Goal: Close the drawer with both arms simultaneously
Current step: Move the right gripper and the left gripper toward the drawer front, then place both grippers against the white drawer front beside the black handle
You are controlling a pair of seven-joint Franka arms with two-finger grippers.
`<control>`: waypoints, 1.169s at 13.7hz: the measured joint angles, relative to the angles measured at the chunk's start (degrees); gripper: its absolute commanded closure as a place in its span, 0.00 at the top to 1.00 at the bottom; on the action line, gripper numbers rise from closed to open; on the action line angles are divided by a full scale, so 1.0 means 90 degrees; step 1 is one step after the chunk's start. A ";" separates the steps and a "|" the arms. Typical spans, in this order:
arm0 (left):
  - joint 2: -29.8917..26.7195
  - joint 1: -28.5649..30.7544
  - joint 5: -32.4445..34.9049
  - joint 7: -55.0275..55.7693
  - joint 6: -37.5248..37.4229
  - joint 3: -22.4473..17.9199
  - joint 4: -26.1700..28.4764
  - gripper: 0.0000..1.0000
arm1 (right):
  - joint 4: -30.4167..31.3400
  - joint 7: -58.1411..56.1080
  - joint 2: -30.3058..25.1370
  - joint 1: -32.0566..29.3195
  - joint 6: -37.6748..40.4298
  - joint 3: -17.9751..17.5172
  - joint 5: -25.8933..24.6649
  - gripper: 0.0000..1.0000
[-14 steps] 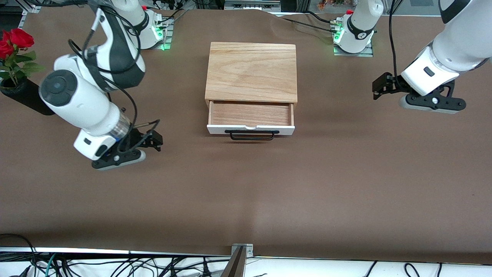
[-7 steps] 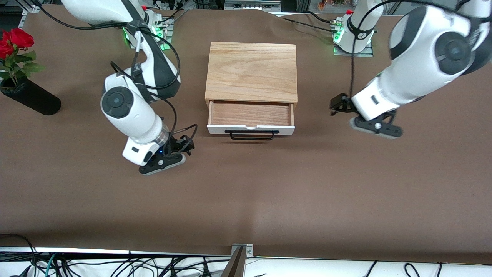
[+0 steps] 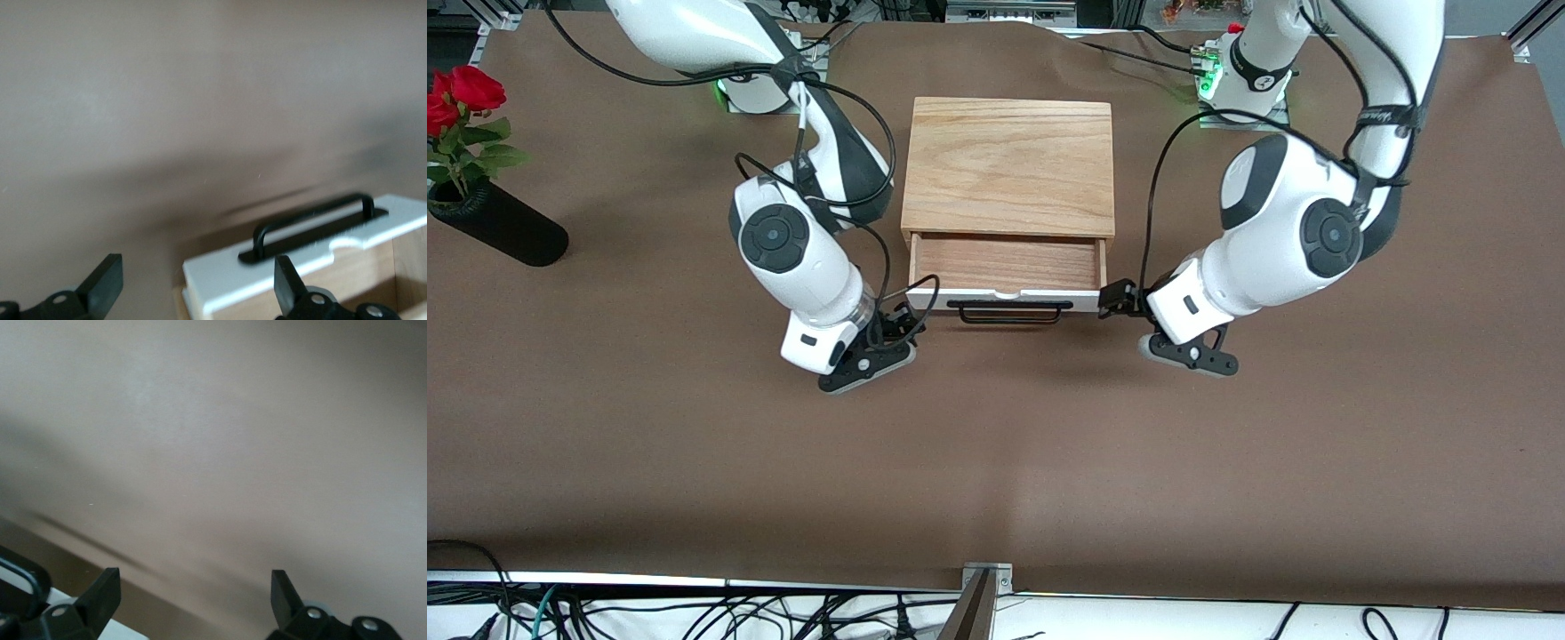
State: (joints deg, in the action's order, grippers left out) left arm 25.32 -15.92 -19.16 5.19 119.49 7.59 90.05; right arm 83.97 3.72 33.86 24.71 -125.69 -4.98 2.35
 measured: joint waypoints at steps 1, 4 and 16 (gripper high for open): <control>0.0114 -0.0084 -0.0039 0.0000 0.0313 0.0005 -0.0002 1.00 | 0.0000 0.0000 0.0043 0.0009 -0.0039 -0.0016 0.0113 1.00; 0.0459 -0.0297 -0.0183 0.0005 0.0985 0.0019 -0.0007 1.00 | -0.0002 -0.0001 0.0128 0.0021 -0.0080 -0.0113 0.0363 1.00; 0.0923 -0.0332 -0.0386 0.0005 0.0305 0.0157 0.0002 1.00 | -0.0002 0.0005 0.0369 0.0143 -0.0231 -0.0424 0.1225 1.00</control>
State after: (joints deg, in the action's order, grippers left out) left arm 33.63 -18.91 -22.63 5.24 122.23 9.01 90.07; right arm 83.95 3.76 37.19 26.00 -127.77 -8.80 13.38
